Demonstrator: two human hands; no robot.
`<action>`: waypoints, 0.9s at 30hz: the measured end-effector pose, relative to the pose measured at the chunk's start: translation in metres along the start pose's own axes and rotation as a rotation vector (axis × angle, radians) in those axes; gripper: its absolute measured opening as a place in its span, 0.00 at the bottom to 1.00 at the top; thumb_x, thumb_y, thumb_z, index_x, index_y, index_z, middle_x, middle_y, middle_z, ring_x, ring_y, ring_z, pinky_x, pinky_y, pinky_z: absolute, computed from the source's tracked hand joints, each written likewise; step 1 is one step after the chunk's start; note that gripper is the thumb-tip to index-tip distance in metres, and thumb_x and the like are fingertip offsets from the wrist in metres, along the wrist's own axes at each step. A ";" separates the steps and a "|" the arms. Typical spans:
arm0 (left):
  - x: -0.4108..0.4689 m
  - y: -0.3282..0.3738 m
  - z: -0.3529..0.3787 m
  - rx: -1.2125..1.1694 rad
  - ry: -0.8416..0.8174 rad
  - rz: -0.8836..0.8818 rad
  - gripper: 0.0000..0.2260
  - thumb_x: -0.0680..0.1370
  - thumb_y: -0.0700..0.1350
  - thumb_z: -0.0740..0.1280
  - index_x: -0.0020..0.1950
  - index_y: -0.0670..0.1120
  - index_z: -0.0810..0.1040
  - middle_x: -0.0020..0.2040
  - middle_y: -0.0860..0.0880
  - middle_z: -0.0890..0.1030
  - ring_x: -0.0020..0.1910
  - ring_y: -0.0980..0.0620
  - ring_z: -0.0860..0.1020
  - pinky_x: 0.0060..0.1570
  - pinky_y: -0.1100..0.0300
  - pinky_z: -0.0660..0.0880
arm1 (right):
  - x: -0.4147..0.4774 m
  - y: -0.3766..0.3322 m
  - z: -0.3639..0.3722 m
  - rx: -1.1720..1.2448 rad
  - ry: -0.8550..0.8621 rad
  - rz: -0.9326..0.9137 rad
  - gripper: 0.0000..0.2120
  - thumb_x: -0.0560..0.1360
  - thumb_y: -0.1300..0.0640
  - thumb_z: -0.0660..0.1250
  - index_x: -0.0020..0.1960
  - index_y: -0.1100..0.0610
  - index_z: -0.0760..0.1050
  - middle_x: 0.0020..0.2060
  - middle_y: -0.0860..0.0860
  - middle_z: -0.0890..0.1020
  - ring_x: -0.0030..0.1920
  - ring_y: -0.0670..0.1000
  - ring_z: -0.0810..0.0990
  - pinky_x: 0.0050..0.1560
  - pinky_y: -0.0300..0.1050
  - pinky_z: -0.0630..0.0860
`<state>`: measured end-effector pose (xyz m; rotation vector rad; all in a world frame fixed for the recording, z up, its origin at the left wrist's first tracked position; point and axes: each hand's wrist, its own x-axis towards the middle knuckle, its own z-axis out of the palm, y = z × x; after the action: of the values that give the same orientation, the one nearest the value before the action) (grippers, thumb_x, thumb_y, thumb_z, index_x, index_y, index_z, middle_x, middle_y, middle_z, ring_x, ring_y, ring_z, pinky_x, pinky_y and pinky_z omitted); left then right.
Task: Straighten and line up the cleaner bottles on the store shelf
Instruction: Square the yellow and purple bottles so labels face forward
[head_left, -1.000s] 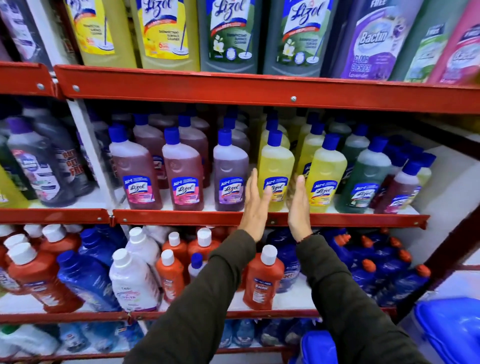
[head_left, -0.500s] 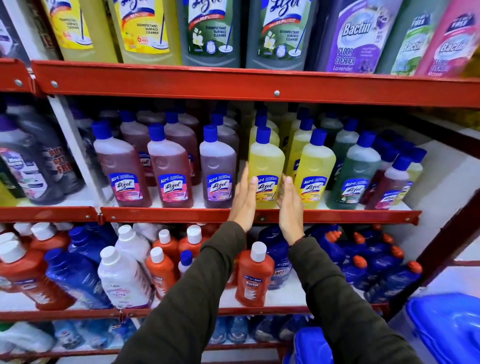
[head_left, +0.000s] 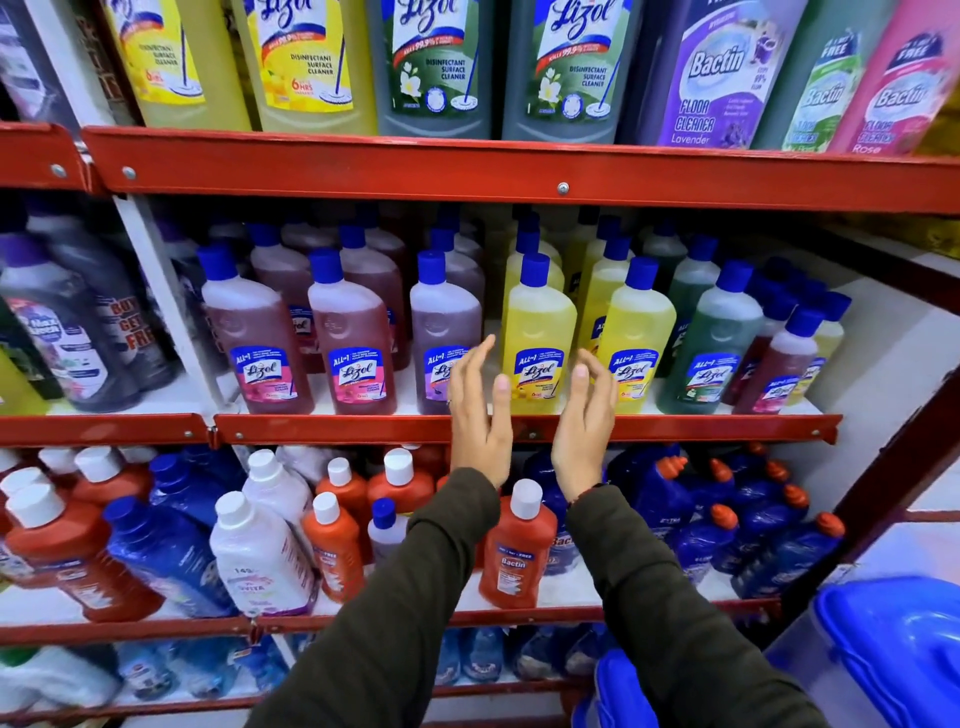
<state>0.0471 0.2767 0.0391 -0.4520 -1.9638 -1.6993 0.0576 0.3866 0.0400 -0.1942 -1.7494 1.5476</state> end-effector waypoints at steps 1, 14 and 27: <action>-0.002 -0.003 -0.004 0.032 0.085 0.050 0.23 0.84 0.56 0.55 0.77 0.51 0.68 0.76 0.47 0.68 0.76 0.54 0.65 0.75 0.53 0.64 | -0.005 -0.002 0.003 0.013 0.005 -0.031 0.16 0.87 0.54 0.57 0.70 0.60 0.74 0.64 0.53 0.77 0.60 0.30 0.74 0.59 0.27 0.71; 0.033 -0.013 -0.050 -0.197 0.001 -0.258 0.24 0.86 0.60 0.50 0.82 0.61 0.51 0.83 0.52 0.54 0.80 0.56 0.57 0.78 0.58 0.56 | -0.020 -0.035 0.080 0.033 -0.482 0.182 0.35 0.82 0.33 0.50 0.84 0.46 0.51 0.85 0.48 0.57 0.83 0.47 0.58 0.84 0.56 0.59; 0.040 -0.021 -0.062 -0.109 -0.096 -0.228 0.29 0.83 0.65 0.50 0.83 0.60 0.50 0.83 0.50 0.58 0.73 0.67 0.63 0.74 0.68 0.61 | -0.029 -0.024 0.079 0.038 -0.429 0.139 0.28 0.85 0.41 0.53 0.84 0.46 0.56 0.81 0.46 0.65 0.79 0.46 0.67 0.80 0.54 0.66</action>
<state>0.0118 0.2098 0.0504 -0.3658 -2.0639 -1.9668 0.0371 0.3026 0.0517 0.0420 -2.0669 1.8217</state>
